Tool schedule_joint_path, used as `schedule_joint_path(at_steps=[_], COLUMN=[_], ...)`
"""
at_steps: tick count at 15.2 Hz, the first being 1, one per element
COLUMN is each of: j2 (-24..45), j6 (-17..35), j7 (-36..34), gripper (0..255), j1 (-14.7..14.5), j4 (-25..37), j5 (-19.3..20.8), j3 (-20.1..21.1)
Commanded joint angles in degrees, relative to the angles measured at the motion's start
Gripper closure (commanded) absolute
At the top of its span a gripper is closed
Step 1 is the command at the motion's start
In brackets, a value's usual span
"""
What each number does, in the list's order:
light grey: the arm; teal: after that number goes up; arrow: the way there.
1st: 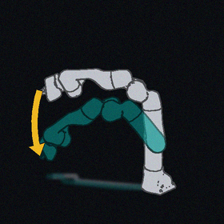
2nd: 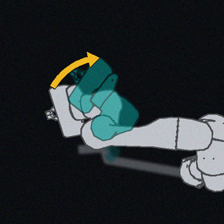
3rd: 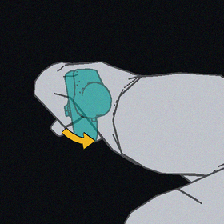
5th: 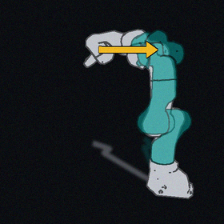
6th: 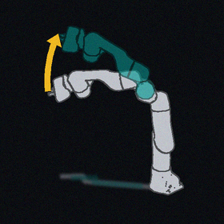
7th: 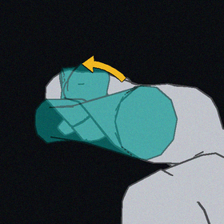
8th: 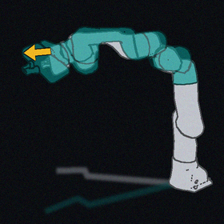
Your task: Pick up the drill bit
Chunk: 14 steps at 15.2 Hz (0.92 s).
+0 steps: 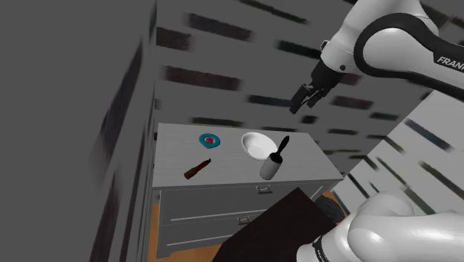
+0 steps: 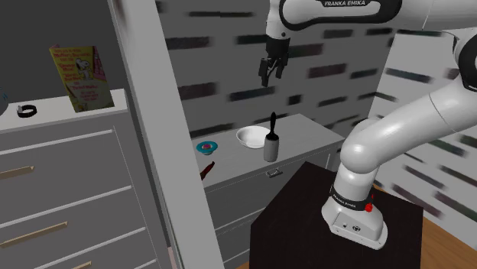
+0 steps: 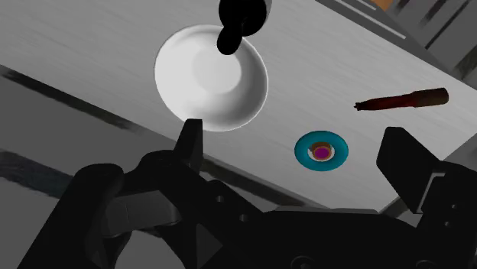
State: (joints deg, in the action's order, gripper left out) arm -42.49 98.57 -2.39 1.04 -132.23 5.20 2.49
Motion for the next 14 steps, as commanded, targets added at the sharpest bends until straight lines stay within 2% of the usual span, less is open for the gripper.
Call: schedule_joint_path(at_steps=[1,7,14], j2=[0.0,3.2,12.5], j6=[0.0,6.2,14.4], j7=[0.0,-17.5,-38.0], gripper=[0,0,0], j1=[0.0,1.9,4.6], j4=[0.0,-5.7,-7.4], j5=[0.0,-3.8,-7.3], j3=[0.0,7.7,16.9])
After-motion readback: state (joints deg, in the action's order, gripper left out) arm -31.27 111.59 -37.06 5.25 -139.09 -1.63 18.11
